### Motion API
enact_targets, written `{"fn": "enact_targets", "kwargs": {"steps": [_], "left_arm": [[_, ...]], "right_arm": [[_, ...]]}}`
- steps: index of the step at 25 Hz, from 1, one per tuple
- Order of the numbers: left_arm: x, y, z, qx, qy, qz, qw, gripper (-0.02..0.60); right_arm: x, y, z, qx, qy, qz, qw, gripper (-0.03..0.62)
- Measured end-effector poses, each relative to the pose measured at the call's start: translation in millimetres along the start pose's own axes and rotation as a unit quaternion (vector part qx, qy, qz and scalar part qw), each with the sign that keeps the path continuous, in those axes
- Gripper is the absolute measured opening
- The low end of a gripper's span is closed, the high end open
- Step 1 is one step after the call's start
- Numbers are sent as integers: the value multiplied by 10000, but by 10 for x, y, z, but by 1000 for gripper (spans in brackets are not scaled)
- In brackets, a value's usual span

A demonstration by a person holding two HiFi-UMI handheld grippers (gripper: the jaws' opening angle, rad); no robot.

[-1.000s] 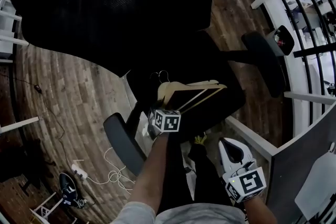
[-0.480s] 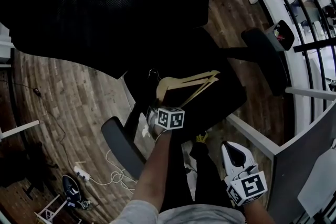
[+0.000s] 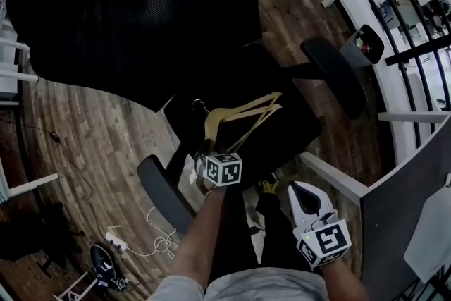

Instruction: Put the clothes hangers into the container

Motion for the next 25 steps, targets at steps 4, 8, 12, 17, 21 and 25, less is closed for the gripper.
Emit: {"fn": "enact_targets", "kwargs": {"steps": [4, 8, 12, 17, 21, 25], "left_arm": [[298, -132, -5, 48, -14, 344, 9994, 91], [526, -213, -13, 116, -27, 562, 9984, 91], [709, -240, 23, 227, -9, 778, 9967, 91], [792, -173, 130, -320, -316, 1207, 9917, 89], [777, 19, 385, -1261, -534, 1532, 9787, 89], [640, 279, 565, -1585, -385, 1378, 9769, 95]], "right_arm": [[138, -73, -4, 45, -16, 172, 9998, -1], [272, -103, 13, 64, -20, 305, 9995, -2], [396, -82, 60, 39, 32, 399, 9992, -2], [434, 3, 91, -15, 89, 398, 9992, -1], [418, 164, 99, -91, 134, 306, 9994, -2], [427, 272, 151, -182, 234, 189, 9994, -2]]}}
Point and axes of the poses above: the fingertips, and each gripper's own axes: x backward along the fingers, z to its right, y out of its underside, the point moved 9 cm from there along x, backward along the fingers, and after that the axes turned 4 degrees about z, right-handed, at the moved point
